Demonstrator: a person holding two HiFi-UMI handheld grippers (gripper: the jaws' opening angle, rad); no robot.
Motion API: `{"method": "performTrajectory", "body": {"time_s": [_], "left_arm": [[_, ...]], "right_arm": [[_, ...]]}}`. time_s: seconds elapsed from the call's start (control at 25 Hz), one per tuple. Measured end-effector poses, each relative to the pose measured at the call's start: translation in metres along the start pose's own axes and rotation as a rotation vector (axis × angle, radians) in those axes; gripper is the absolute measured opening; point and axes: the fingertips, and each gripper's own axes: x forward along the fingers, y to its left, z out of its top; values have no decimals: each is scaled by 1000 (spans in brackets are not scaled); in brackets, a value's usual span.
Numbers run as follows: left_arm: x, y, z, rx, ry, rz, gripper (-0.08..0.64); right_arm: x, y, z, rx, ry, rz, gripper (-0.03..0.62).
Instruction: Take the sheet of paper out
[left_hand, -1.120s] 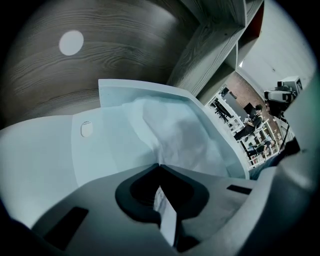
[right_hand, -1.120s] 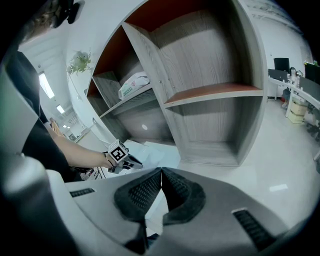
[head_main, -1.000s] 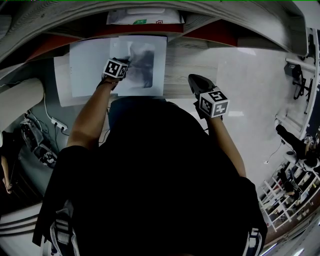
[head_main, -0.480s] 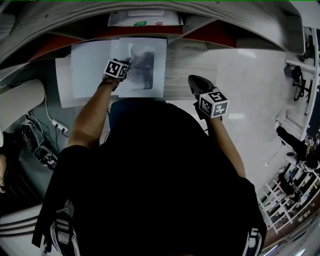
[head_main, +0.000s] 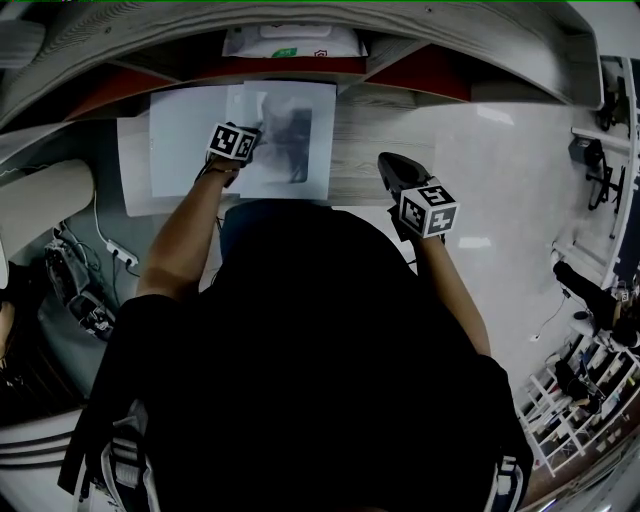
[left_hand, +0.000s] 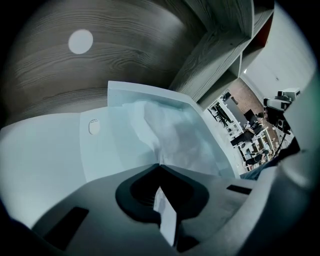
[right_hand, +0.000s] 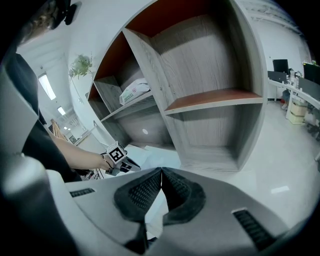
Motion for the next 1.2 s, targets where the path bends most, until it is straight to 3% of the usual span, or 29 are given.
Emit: {"method": "performTrajectory", "body": {"time_s": [1.2], "left_arm": [[-104, 47, -23, -73, -83, 156, 18]], "right_arm": [[22, 30, 19, -63, -42, 100, 14]]}}
